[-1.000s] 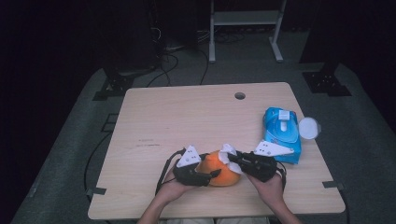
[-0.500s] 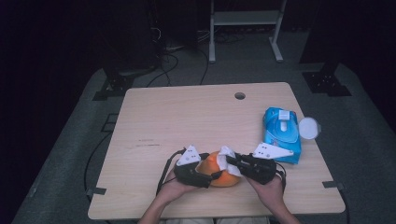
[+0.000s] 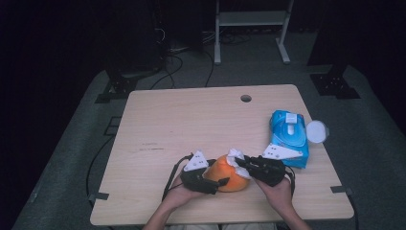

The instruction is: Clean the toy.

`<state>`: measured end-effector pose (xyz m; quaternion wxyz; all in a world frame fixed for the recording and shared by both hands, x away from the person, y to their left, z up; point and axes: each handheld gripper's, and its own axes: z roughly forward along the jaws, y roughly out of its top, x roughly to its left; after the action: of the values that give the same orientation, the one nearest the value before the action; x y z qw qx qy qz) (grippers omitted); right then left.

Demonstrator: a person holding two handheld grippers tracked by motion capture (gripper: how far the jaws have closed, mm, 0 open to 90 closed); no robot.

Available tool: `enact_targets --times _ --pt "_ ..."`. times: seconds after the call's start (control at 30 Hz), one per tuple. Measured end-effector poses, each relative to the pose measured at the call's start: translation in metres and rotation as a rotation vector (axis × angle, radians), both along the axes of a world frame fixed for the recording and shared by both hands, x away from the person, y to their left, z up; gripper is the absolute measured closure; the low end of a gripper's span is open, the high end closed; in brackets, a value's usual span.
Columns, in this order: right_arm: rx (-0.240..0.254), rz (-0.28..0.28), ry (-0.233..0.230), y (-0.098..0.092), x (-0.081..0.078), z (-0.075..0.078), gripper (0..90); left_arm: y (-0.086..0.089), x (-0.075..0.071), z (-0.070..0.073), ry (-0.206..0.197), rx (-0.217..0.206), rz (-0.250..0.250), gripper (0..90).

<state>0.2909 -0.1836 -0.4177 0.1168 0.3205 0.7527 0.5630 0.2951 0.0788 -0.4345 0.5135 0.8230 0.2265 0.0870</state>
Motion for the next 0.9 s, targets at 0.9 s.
enact_targets --times 0.9 --pt "0.03 0.036 -0.019 0.005 -0.005 0.005 80.5 0.007 -0.006 0.017 -0.006 -0.006 0.014 31.3"
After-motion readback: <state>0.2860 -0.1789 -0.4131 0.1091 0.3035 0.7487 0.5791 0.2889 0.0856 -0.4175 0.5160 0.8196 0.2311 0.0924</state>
